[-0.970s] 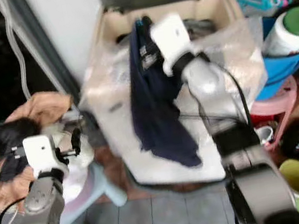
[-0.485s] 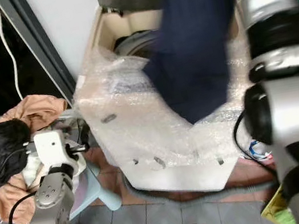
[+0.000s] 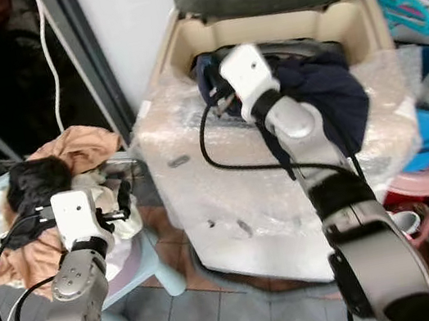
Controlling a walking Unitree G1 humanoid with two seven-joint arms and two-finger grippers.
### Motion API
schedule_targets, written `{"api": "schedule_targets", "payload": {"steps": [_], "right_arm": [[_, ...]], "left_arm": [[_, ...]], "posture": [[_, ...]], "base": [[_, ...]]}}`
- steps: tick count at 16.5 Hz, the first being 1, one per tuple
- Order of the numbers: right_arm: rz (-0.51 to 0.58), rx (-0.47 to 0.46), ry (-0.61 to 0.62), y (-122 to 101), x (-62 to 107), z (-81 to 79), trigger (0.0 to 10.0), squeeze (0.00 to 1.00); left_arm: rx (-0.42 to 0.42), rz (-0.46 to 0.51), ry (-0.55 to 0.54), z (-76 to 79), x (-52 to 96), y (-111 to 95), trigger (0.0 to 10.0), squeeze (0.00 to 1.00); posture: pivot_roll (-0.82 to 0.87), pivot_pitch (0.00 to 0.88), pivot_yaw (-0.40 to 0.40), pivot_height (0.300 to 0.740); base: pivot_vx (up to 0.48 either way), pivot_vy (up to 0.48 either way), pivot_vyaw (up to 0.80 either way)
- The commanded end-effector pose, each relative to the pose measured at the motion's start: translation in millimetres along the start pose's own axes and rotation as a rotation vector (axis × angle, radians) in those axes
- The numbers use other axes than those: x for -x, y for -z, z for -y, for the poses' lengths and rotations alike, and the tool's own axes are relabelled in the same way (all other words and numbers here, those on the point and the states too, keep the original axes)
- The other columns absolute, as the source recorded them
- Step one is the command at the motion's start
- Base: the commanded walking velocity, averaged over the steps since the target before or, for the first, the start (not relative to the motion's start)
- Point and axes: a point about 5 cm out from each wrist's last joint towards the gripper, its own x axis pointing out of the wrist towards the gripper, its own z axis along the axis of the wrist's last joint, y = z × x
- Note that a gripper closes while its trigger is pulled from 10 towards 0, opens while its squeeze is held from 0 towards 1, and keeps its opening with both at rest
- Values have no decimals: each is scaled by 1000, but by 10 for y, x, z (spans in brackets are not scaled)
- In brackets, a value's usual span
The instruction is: Clothes washing
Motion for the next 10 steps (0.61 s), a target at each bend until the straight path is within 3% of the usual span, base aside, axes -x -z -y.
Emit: {"api": "schedule_targets", "payload": {"steps": [1,3,4,6,8,10], "right_arm": [[9,-32,-13,-46,42,39,10000,1000],[-27,-1,-13,-13,156,93,10000,1000],[-55,58,50,23,237,202,10000,1000],[-91,75,279,79,417,435,10000,1000],[-92,154,393,74,640,485,10000,1000],[-122,165,424,136,816,375,10000,1000]], "left_arm": [[-12,-12,-3,-27,-9,11,10000,0],[-12,-15,-6,-33,-16,10,10000,0],[-12,-15,-11,-37,-19,9,10000,0],[-12,-20,-23,-53,-13,19,10000,0],[-12,-24,-29,-68,1,25,10000,0],[-13,-28,-28,-74,8,31,10000,0]], "posture": [[-59,0,78,740],[-61,0,76,740],[-60,0,75,740],[-61,0,69,740],[-63,0,70,740],[-66,0,74,740]], "base": [[0,0,0],[0,0,0],[0,0,0],[0,0,0],[0,0,0],[0,0,0]]}}
